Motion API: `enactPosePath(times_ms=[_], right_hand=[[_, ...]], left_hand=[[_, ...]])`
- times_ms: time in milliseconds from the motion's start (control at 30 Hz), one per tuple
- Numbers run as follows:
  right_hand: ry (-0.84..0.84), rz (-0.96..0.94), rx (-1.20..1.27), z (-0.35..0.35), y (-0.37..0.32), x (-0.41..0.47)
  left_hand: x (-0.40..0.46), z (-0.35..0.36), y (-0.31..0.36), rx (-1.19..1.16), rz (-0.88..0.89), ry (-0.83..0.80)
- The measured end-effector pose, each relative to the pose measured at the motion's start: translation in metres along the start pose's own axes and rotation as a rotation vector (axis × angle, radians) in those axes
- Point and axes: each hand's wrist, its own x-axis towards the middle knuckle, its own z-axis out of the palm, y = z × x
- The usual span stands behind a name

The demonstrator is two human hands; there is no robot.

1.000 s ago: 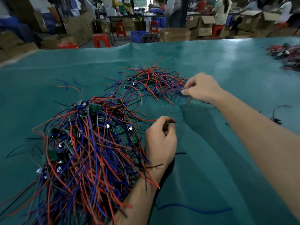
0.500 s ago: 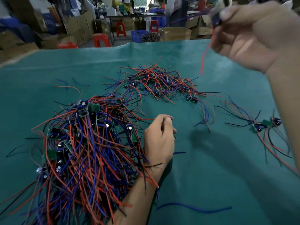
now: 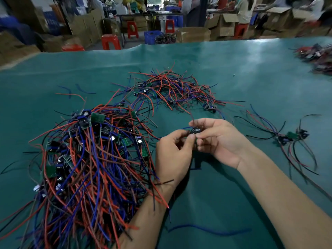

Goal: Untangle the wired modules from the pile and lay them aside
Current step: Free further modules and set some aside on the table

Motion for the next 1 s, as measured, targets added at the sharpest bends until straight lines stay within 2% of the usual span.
enactPosePath(times_ms=[233, 467, 567, 733, 1000], right_hand=[[0.017, -0.102, -0.096, -0.004, 0.001, 0.000], [0.071, -0.184, -0.413, -0.016, -0.003, -0.001], [0.073, -0.194, -0.422, -0.019, -0.004, -0.002], [0.201, -0.330, -0.303, -0.021, -0.001, 0.004], [0.493, -0.547, -0.288, -0.034, -0.007, 0.008]], left_hand=[[0.000, 0.000, -0.001, 0.085, 0.027, -0.004], [-0.002, 0.000, 0.000, 0.108, 0.063, -0.062], [-0.001, 0.000, 0.000, 0.130, 0.077, -0.063], [-0.001, 0.000, 0.000, 0.143, 0.080, -0.044], [-0.002, 0.001, 0.000, 0.151, 0.071, -0.077]])
